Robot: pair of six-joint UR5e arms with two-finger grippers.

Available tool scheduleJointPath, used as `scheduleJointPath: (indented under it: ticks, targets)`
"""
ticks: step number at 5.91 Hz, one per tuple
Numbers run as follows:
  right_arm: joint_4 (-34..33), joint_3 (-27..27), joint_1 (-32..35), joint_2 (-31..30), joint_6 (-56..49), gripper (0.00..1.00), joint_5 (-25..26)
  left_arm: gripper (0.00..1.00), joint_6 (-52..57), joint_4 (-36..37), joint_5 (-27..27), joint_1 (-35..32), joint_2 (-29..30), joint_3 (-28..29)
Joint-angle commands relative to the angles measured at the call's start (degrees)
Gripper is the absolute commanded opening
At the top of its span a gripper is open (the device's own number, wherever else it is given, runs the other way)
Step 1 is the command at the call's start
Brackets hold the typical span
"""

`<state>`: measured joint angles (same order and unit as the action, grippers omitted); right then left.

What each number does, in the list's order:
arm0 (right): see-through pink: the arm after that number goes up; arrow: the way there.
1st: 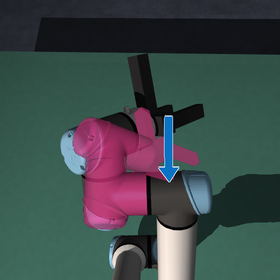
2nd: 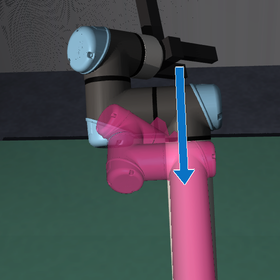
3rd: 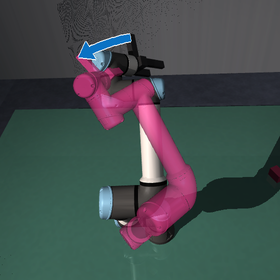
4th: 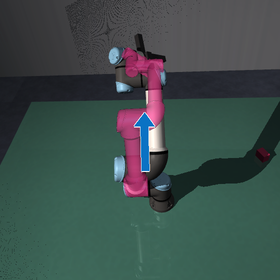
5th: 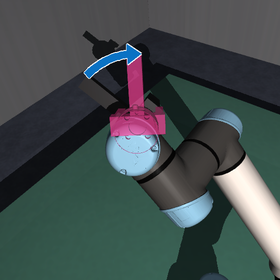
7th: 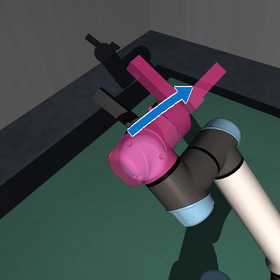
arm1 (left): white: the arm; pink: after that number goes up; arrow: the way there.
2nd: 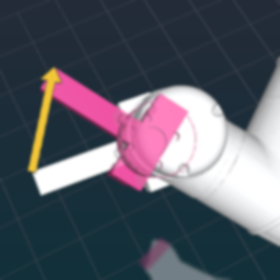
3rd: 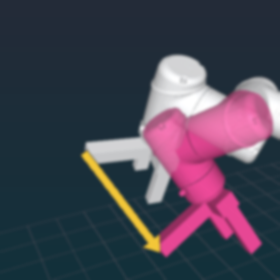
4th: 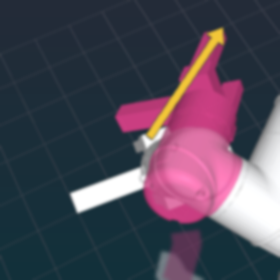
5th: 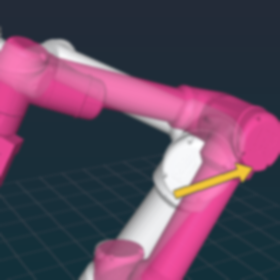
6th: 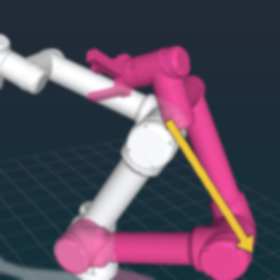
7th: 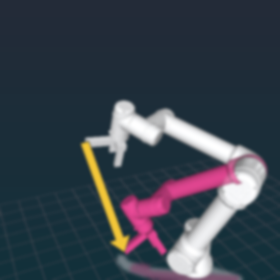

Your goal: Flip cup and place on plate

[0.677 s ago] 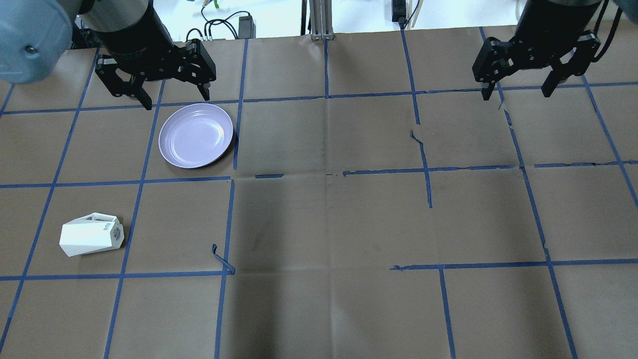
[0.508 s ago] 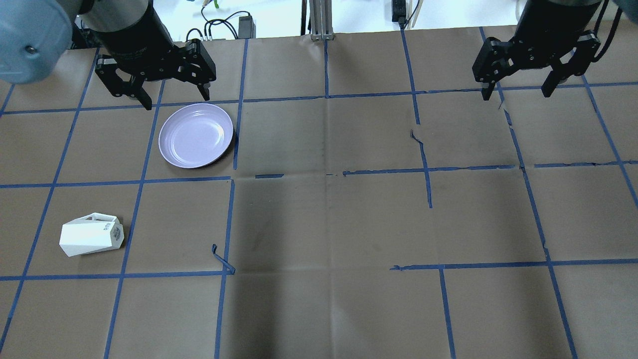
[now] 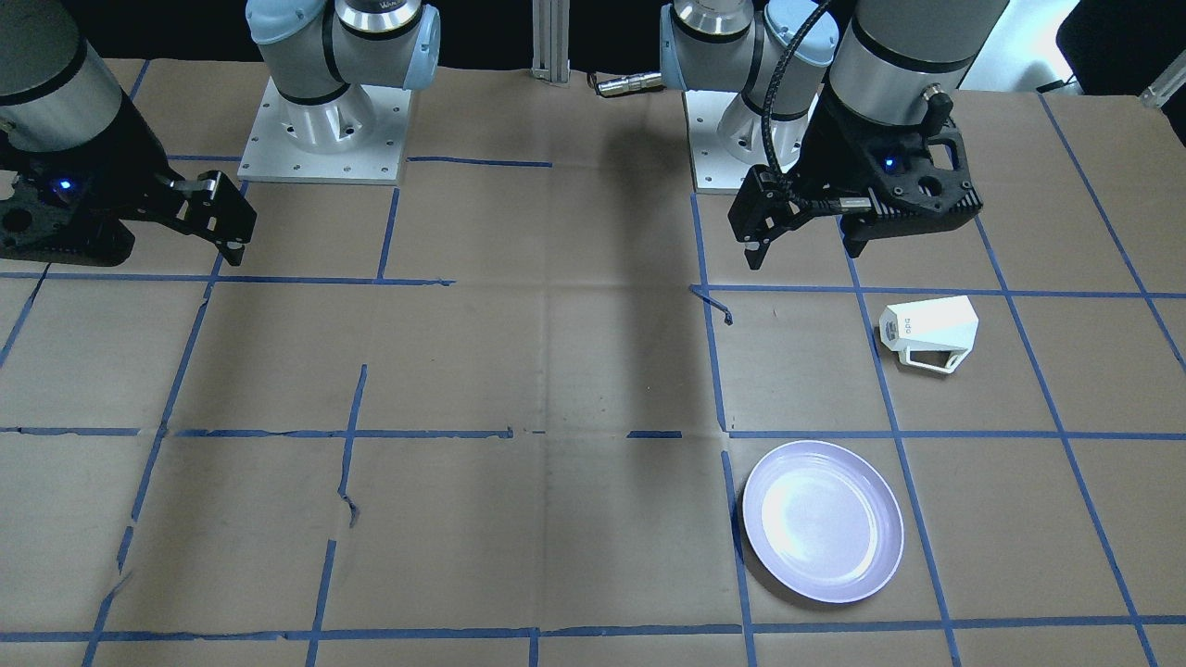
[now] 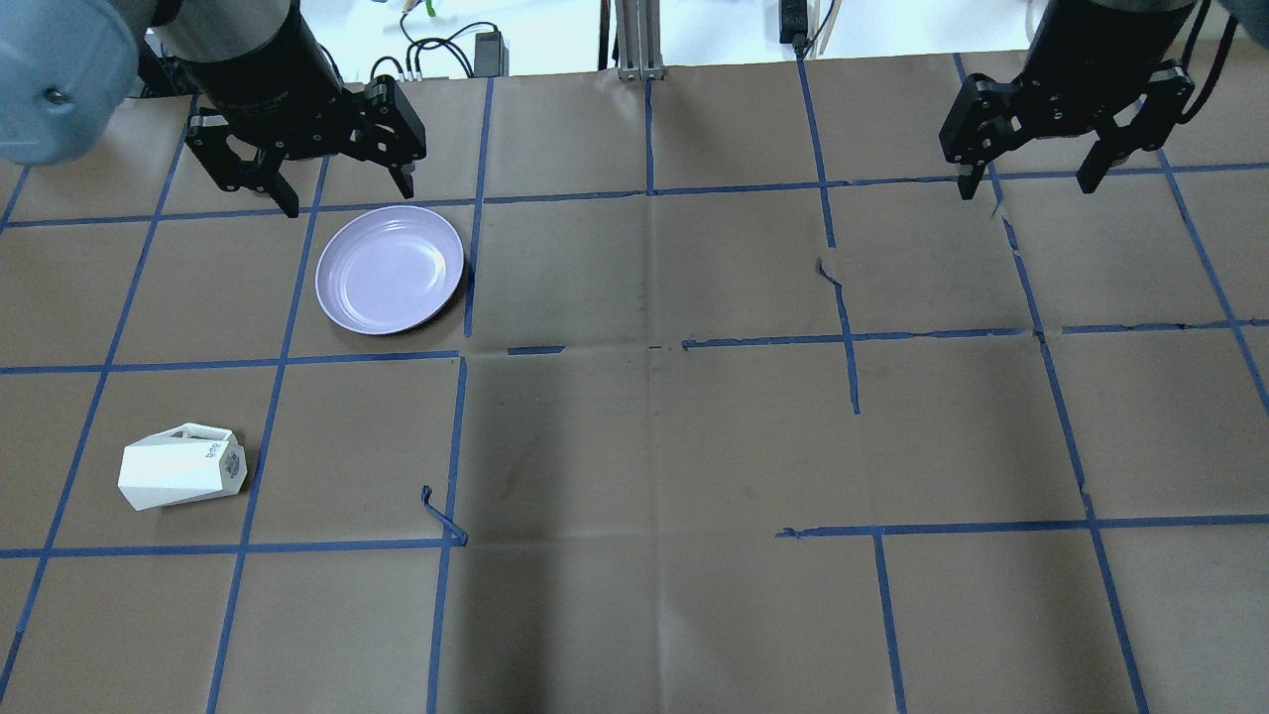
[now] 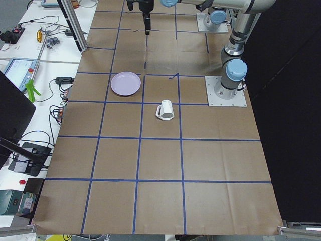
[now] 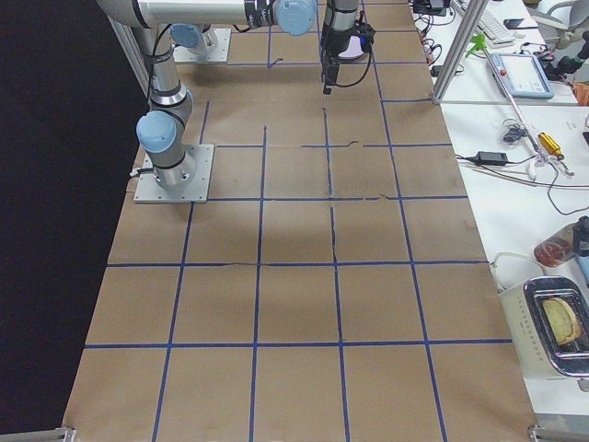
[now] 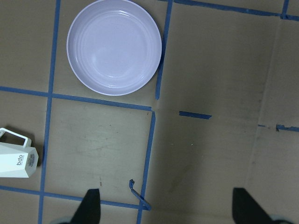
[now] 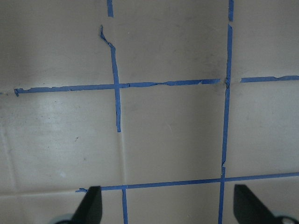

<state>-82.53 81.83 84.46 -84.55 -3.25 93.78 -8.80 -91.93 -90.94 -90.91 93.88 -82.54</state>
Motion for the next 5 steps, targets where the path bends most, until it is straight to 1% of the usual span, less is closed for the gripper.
scheduleJointPath:
  ticks: [1, 2, 3, 4, 5]
  targets:
    - [0.0, 0.0, 0.0, 0.0, 0.0, 1.0, 0.0, 0.99, 11.1, -1.1, -0.3, 8.0, -2.8, -1.5]
    - [-0.1, 0.0, 0.0, 0.0, 0.0, 1.0, 0.0, 0.99, 23.9, -2.8, -0.4, 16.9, -4.7, -2.9]
    - [0.0, 0.0, 0.0, 0.0, 0.0, 1.0, 0.0, 0.99, 37.1, -3.1, -0.3, 26.4, -5.3, -3.8]
    - [-0.1, 0.0, 0.0, 0.0, 0.0, 1.0, 0.0, 0.99, 49.3, -3.1, -0.3, 35.6, -5.1, -4.7]
    - [0.0, 0.0, 0.0, 0.0, 0.0, 1.0, 0.0, 0.99, 58.6, -3.0, 0.1, 43.2, -4.4, -5.4]
